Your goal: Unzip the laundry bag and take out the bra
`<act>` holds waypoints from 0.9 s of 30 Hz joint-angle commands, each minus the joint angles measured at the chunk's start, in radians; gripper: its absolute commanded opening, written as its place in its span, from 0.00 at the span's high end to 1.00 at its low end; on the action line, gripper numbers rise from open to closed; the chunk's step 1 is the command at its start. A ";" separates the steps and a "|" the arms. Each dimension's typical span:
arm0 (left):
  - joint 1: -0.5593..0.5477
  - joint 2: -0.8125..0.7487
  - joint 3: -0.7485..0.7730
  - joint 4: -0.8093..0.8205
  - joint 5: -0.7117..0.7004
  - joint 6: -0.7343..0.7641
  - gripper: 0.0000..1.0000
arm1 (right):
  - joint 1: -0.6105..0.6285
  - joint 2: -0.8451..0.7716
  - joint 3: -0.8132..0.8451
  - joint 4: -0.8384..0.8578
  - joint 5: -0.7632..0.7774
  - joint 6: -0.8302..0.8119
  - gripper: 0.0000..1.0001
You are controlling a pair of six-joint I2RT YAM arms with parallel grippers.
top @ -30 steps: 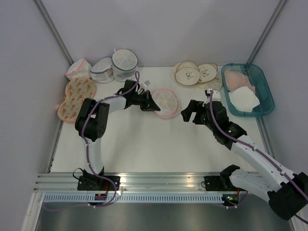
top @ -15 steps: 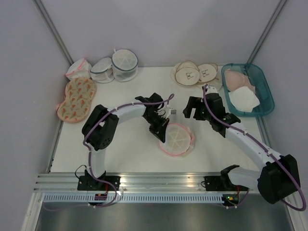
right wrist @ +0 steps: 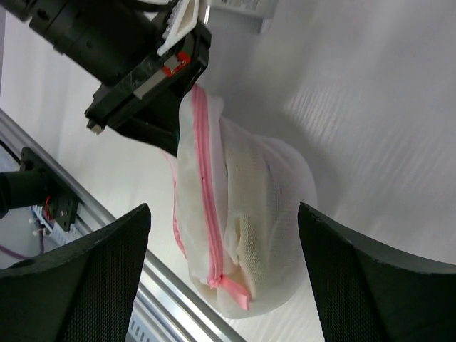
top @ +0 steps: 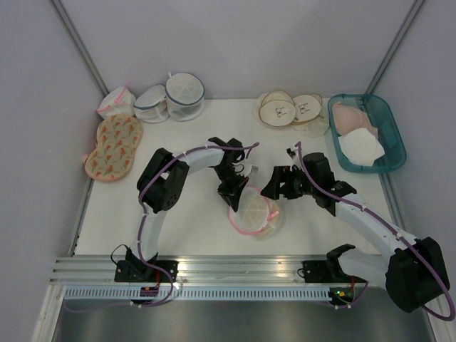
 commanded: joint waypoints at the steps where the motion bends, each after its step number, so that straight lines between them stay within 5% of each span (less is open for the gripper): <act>1: 0.000 0.054 0.049 -0.010 -0.159 0.060 0.98 | 0.020 -0.028 -0.046 0.043 -0.095 0.018 0.12; 5: 0.000 0.066 0.091 -0.023 -0.163 0.050 0.98 | 0.054 0.000 -0.101 0.093 -0.089 0.055 0.19; 8: 0.000 0.063 0.114 -0.023 -0.177 0.034 0.98 | 0.103 0.044 -0.115 0.144 -0.081 0.079 0.34; 9: 0.000 0.062 0.121 -0.023 -0.177 0.033 0.98 | 0.112 0.057 -0.114 0.148 -0.072 0.083 0.52; 11: 0.000 0.048 0.134 -0.021 -0.211 0.013 0.97 | 0.126 0.087 -0.103 0.155 -0.064 0.081 0.69; 12: 0.000 0.042 0.138 -0.017 -0.229 0.005 0.92 | 0.128 0.093 -0.098 0.152 -0.052 0.080 0.87; 14: 0.002 0.017 0.148 -0.006 -0.304 -0.032 0.82 | 0.128 0.095 -0.086 0.136 -0.038 0.076 0.99; 17: 0.020 -0.047 0.154 0.038 -0.477 -0.137 0.64 | 0.128 0.077 -0.072 0.109 0.013 0.083 1.00; 21: 0.087 -0.235 0.109 0.141 -0.747 -0.347 0.53 | 0.128 0.051 -0.075 0.084 0.097 0.130 1.00; 27: 0.135 -0.669 -0.207 0.445 -0.649 -0.605 0.45 | 0.128 0.005 -0.205 0.191 0.194 0.400 0.99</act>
